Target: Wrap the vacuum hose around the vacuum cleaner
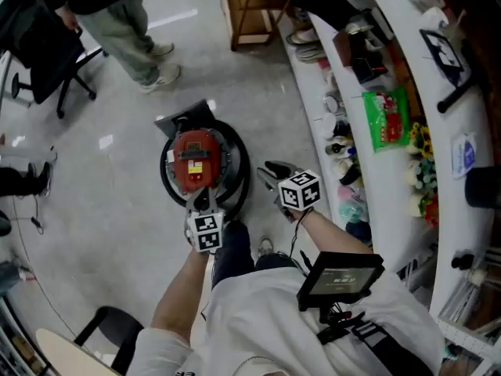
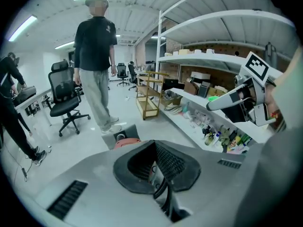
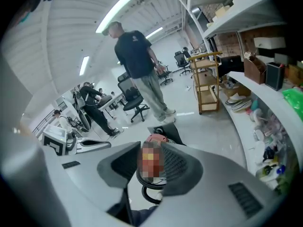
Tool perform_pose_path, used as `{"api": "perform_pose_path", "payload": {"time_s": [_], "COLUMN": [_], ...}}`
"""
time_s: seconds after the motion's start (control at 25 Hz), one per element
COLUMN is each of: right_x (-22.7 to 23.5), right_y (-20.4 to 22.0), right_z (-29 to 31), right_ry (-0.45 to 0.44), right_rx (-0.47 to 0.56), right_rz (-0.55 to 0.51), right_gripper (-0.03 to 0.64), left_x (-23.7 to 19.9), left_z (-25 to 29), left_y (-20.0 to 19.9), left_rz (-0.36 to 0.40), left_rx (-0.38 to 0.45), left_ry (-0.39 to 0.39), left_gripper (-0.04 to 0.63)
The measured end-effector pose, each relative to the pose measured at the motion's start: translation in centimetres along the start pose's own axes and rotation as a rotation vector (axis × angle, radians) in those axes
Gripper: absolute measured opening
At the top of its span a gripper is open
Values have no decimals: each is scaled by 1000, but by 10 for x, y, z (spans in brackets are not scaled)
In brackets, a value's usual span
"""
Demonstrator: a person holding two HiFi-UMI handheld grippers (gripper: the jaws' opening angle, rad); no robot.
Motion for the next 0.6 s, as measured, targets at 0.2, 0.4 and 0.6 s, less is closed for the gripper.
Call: {"api": "perform_pose_path", "payload": {"time_s": [0.2,0.4,0.6], "right_x": [-49,-62,-83], "right_y": [18,48,66], "right_z": [-45,-95,-121], "right_ry": [-86,-81,-89], "right_rx": [23,79,97], "right_rz": [-51,-49,-86], "right_gripper": [126,101,46], "left_x": [32,83,106], "left_z": [-55,-92,-132], "left_y": [-9,-11,-4], "left_rz": [-43,-68,-89], "left_rx": [47,94,133], "left_ry": [-40,-13,-25], "left_gripper": [3,3,3]}}
Point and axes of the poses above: the fingertips, and each gripper's own axes: z forward along the fingers, x to its right, y out of its underside, the point moved 6 cm from there along -z, backward along the fingers, and after that the axes turned 11 degrees about -y, right-handed, at the moved point
